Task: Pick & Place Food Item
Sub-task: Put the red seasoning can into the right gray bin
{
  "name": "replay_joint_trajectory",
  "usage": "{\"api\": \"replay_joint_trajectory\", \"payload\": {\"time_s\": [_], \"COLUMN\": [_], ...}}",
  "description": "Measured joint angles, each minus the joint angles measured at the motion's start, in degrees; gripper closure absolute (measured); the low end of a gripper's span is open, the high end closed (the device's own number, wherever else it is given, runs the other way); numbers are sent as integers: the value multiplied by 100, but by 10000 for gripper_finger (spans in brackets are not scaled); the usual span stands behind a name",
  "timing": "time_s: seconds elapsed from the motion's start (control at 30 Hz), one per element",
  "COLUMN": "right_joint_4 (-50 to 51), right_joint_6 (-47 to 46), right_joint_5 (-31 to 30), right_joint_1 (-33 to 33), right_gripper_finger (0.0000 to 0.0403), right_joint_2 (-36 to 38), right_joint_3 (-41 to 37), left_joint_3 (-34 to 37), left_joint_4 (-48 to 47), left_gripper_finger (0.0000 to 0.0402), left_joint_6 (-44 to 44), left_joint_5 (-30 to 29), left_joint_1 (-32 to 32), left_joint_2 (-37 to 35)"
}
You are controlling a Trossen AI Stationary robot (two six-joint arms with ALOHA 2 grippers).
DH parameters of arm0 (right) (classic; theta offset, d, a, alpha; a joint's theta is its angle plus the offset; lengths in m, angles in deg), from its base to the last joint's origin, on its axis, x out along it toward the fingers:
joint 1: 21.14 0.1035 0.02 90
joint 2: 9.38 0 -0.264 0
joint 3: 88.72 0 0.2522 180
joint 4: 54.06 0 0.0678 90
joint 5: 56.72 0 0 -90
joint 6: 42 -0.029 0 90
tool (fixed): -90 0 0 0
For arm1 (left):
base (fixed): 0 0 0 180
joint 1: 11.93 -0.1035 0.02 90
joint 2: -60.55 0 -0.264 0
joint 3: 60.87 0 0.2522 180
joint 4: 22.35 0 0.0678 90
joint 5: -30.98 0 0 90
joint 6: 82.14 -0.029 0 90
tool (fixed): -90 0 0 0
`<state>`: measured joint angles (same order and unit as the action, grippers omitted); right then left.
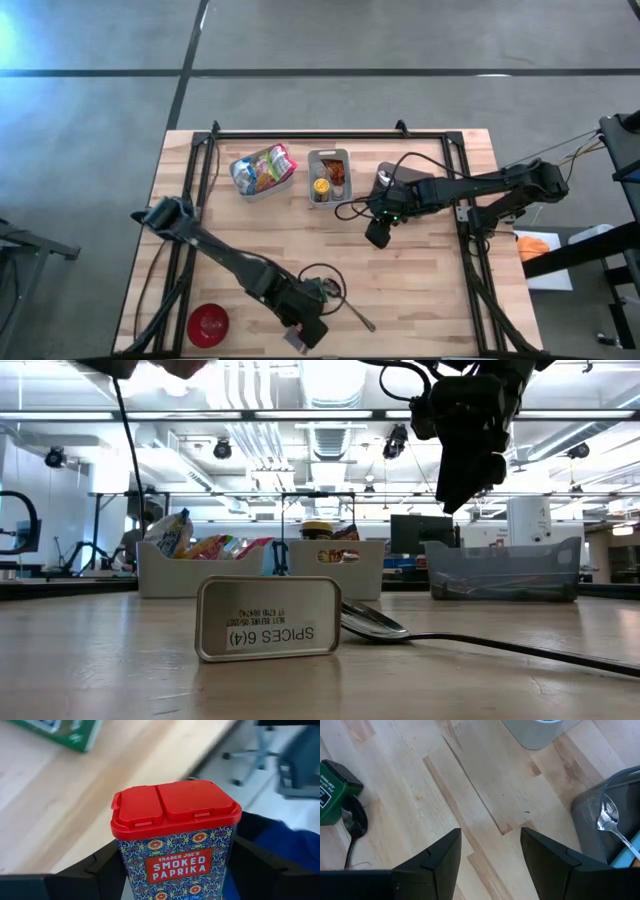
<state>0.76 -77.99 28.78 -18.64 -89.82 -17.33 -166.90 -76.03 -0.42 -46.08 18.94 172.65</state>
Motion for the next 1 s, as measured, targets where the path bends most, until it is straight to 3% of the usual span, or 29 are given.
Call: {"api": "replay_joint_trajectory", "payload": {"time_s": [0.3, 0.47, 0.7, 1.0], "right_joint_4": [-80, -948, -2449, -2664], "right_joint_6": [-35, 133, 1394, 1800], "right_joint_5": [0, 5, 1185, 1305], "right_joint_1": [0, -4, 321, 754], "right_gripper_finger": [200, 200, 200, 200], "right_joint_2": [0, 0, 47, 59], "right_joint_3": [0, -2, 21, 748], "left_joint_3": [-9, -7, -7, -7], "left_joint_4": [115, 96, 112, 524], "left_gripper_finger": [124, 124, 124, 124], "left_joint_6": [-593, -1005, -1425, -2324], "left_joint_5": [-199, -120, 56, 696], "left_joint_1": [-184, -234, -378, -716], "left_joint_2": [-586, -722, -1103, -1762]}}
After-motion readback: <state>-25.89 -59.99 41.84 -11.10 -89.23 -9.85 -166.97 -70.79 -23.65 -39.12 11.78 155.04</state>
